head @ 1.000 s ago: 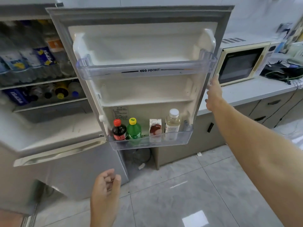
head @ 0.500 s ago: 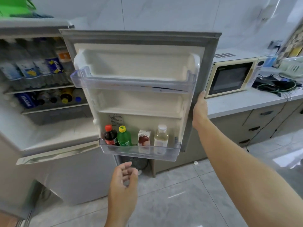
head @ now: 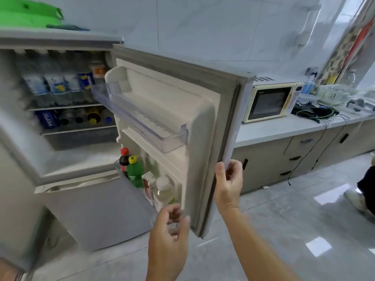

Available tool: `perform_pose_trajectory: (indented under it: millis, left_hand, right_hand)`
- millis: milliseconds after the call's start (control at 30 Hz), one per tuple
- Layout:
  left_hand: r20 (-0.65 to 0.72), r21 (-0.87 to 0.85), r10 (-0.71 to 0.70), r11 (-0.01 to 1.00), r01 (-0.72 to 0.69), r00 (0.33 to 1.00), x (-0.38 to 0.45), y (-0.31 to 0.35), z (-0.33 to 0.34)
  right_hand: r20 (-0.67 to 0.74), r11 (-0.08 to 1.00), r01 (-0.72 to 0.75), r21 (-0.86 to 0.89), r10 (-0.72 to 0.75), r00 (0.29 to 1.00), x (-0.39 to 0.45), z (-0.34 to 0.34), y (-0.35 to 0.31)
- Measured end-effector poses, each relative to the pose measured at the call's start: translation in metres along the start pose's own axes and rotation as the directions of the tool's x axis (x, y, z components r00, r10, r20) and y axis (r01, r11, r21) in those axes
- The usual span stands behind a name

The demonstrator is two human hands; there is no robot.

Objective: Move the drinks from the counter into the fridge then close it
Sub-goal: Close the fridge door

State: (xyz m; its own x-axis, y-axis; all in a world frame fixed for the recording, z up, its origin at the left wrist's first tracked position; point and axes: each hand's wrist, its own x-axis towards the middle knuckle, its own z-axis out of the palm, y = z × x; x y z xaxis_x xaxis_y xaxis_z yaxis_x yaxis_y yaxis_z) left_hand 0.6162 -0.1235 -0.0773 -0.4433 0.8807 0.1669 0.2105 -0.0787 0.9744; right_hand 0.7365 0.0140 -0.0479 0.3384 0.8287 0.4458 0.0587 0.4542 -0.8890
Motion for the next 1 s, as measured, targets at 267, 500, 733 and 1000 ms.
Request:
perform_pose_trajectory:
  millis: [267,500,733,1000]
  left_hand:
    - [-0.169,0.136,0.159,0.981,-0.137,0.973,-0.023,-0.009,-0.101]
    - [-0.396,0.221,0.282,0.953,-0.207,0.874,0.005,-0.018,-0.184]
    - [-0.638,0.262,0.228,0.963,-0.072,0.735,0.076,-0.057,-0.291]
    - [-0.701,0.289,0.084,0.941,0.174,0.708,0.211,-0.061,-0.378]
  right_hand:
    - [0.295,1.000,0.002,0.003,-0.003,0.955,-0.122,0.076,-0.061]
    - [0.570,0.996,0.012,0.088,-0.060,0.820,-0.166,0.161,-0.081]
    - [0.758,0.999,-0.031,0.028,-0.001,0.652,-0.153,0.271,-0.075]
    - [0.779,0.991,0.116,-0.063,-0.024,0.626,-0.082,0.394,-0.049]
